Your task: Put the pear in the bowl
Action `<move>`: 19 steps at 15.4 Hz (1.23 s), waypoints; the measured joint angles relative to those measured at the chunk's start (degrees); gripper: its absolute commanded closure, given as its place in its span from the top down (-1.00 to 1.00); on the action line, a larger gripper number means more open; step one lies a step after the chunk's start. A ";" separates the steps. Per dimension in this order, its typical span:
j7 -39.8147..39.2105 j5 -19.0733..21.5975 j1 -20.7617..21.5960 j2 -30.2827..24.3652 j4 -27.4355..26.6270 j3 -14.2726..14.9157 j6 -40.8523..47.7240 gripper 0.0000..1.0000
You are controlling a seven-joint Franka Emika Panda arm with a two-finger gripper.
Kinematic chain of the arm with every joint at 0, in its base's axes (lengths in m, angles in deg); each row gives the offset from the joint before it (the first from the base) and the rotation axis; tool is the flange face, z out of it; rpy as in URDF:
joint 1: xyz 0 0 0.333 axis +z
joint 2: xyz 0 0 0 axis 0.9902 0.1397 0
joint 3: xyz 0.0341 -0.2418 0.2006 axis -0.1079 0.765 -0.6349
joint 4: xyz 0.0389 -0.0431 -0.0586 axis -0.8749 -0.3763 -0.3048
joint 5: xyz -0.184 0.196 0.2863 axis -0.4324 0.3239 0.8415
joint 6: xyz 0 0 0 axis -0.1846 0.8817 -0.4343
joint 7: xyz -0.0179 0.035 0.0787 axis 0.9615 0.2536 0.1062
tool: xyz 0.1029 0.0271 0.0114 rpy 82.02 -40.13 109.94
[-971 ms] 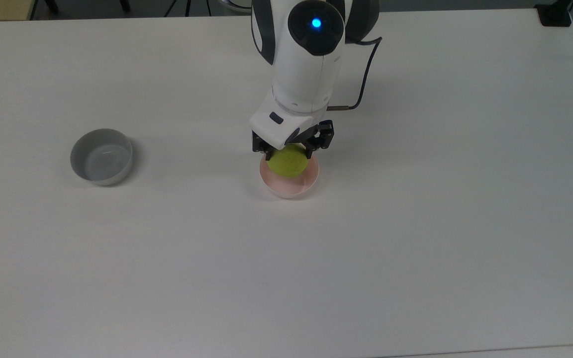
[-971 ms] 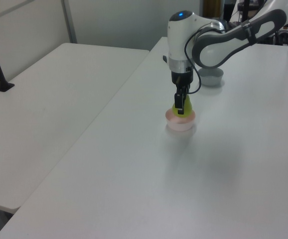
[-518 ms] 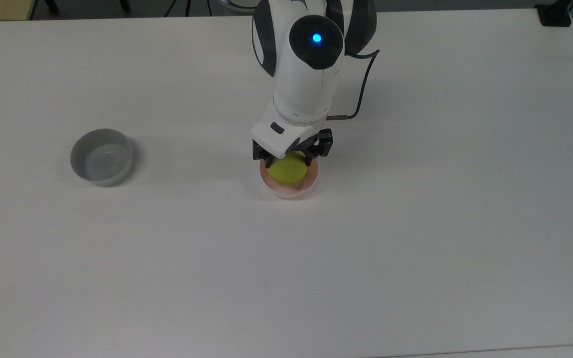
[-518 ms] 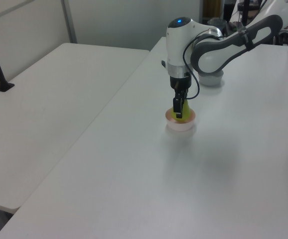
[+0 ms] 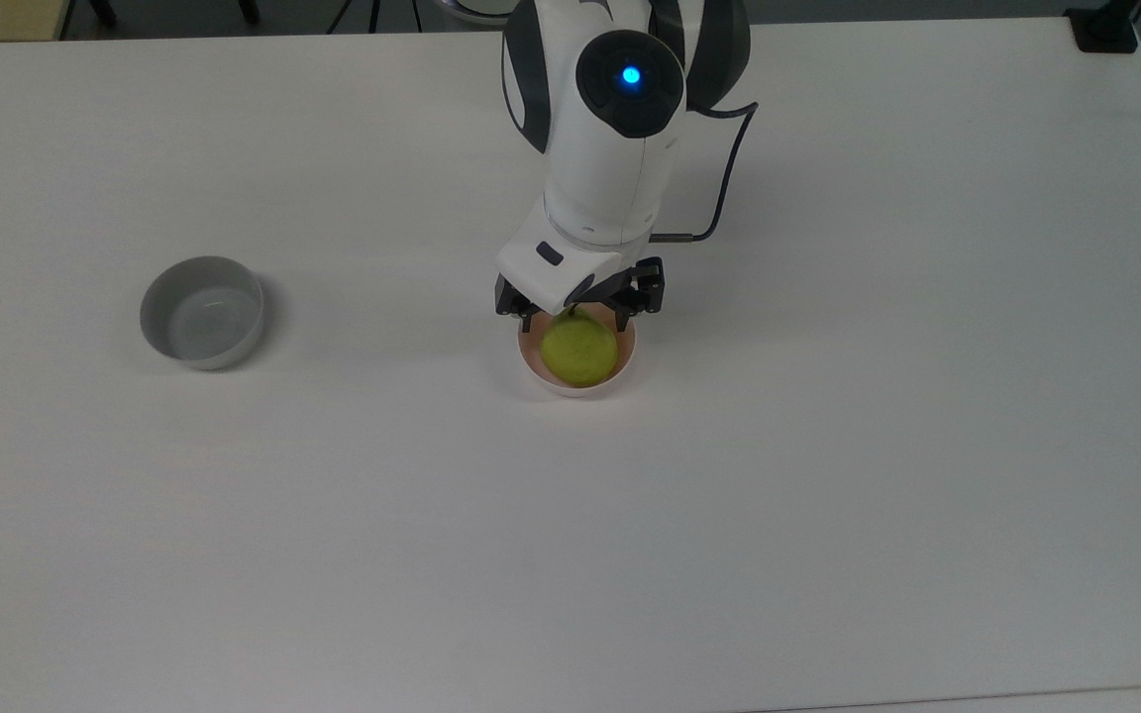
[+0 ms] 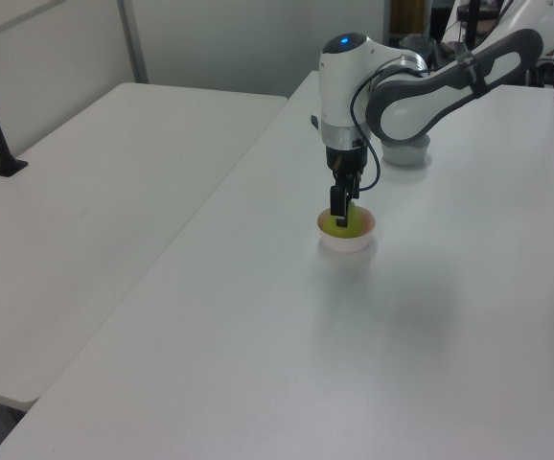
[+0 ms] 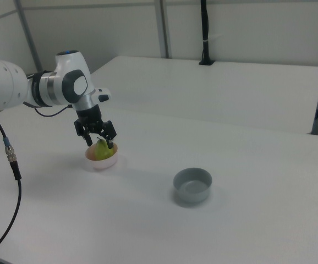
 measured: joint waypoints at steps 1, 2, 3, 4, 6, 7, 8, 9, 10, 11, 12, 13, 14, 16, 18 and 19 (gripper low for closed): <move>0.02 0.00 0.00 -0.16 0.16 0.00 0.00 1.00; 0.03 0.00 0.00 -0.70 0.53 0.00 0.00 1.00; 0.03 0.00 -0.01 -1.28 0.77 0.00 0.00 1.00; 0.03 0.00 -0.05 -2.07 1.18 0.00 0.27 1.00; 0.03 0.00 -0.26 -3.95 2.34 0.04 2.70 1.00; 0.03 0.00 -0.44 -5.08 3.09 0.12 4.55 1.00; 0.03 0.00 -0.58 -6.10 3.58 0.29 5.95 1.00; -0.02 0.00 -0.75 -7.24 3.92 0.57 7.33 1.00; -0.33 0.00 -1.11 -8.60 4.15 0.87 9.20 1.00; -1.30 0.00 -1.64 -10.62 4.28 1.49 11.86 1.00; -1.78 0.00 -1.99 -12.62 4.30 2.36 13.97 1.00; -2.57 0.46 -2.08 -13.89 4.33 3.26 15.39 1.00; -4.42 2.09 -2.14 -15.67 4.34 5.03 17.54 1.00; -7.68 4.31 -2.20 -17.94 4.36 7.73 20.26 1.00; -9.03 5.31 -2.30 -19.72 4.35 9.22 22.19 1.00; -9.05 5.46 -2.35 -20.30 4.35 9.46 23.02 1.00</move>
